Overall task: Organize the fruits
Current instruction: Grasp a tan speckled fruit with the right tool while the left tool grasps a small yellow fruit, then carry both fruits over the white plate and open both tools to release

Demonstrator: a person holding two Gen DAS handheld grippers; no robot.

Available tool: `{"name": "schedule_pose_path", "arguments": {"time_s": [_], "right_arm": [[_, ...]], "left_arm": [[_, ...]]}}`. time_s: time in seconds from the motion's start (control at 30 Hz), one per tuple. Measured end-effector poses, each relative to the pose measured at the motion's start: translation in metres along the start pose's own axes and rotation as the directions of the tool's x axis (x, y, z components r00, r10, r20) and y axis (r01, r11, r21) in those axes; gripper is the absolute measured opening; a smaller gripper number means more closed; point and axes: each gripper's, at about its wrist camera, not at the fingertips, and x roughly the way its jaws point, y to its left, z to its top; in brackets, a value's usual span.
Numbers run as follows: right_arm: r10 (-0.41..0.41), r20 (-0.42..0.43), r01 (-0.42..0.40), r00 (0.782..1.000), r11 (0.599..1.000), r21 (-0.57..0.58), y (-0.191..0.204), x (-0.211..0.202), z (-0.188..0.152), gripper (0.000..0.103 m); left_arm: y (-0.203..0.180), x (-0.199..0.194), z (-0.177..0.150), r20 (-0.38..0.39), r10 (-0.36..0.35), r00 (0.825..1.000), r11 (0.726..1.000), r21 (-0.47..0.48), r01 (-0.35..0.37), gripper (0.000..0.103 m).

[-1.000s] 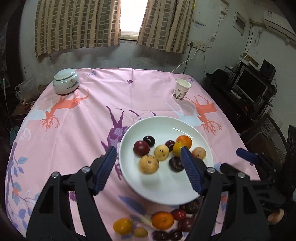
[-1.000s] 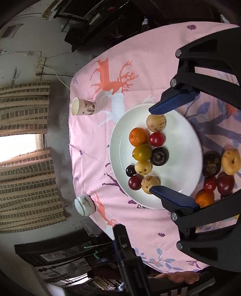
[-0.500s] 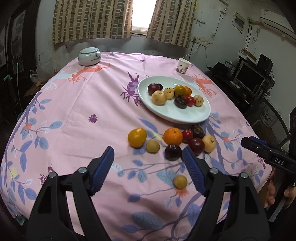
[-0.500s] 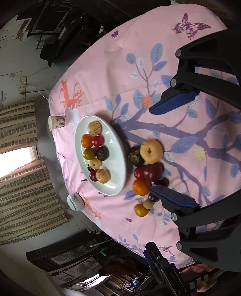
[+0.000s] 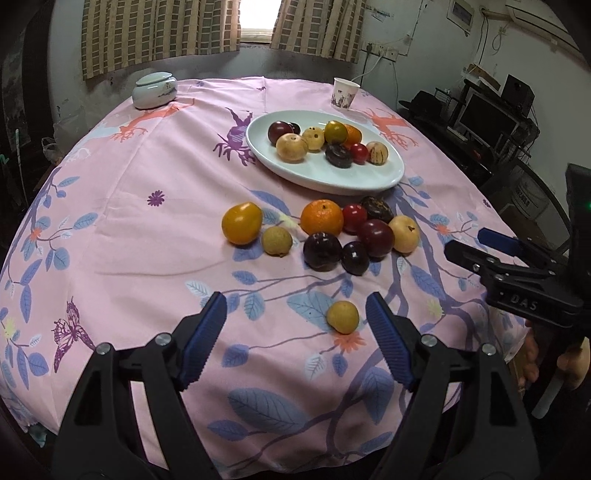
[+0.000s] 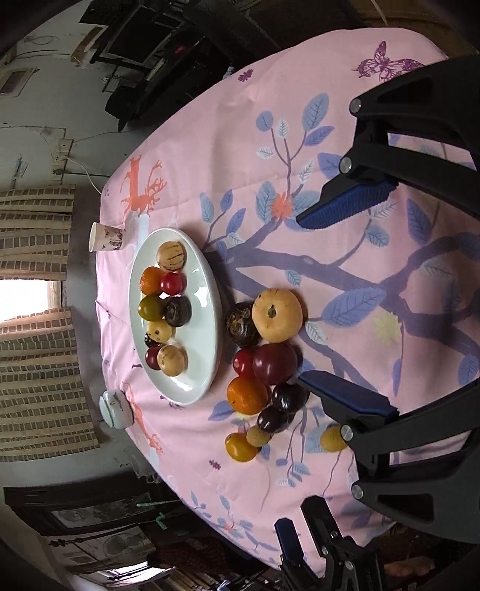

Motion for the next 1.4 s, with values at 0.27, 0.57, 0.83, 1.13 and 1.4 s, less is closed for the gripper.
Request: {"name": "schedule_pose_path", "arguments": {"time_s": [0.27, 0.57, 0.83, 1.13, 1.4], "right_arm": [[-0.051, -0.103, 0.045, 0.993, 0.997, -0.058, 0.000, 0.051, 0.005, 0.079], [-0.016, -0.113, 0.001, 0.993, 0.991, -0.133, 0.012, 0.082, 0.016, 0.053], [0.011, -0.134, -0.011, 0.991, 1.000, 0.001, -0.005, 0.048, 0.012, 0.046], [0.062, -0.097, -0.054, 0.993, 0.995, 0.087, -0.030, -0.003, -0.011, 0.047], [0.093, -0.072, -0.087, 0.993, 0.993, 0.084, -0.025, -0.019, -0.015, 0.047]], "left_arm": [[0.000, 0.008, -0.004, -0.034, 0.006, 0.999, 1.000, 0.008, -0.006, 0.080], [-0.006, 0.016, -0.006, -0.066, -0.003, 0.998, 1.000, 0.022, 0.004, 0.080], [-0.022, 0.030, -0.011, -0.092, -0.006, 0.996, 0.999, 0.052, 0.011, 0.080], [-0.035, 0.062, -0.015, -0.117, 0.033, 0.993, 0.997, 0.069, -0.025, 0.067], [-0.032, 0.054, -0.012, -0.079, 0.022, 0.997, 0.999, 0.043, -0.018, 0.026]]}}
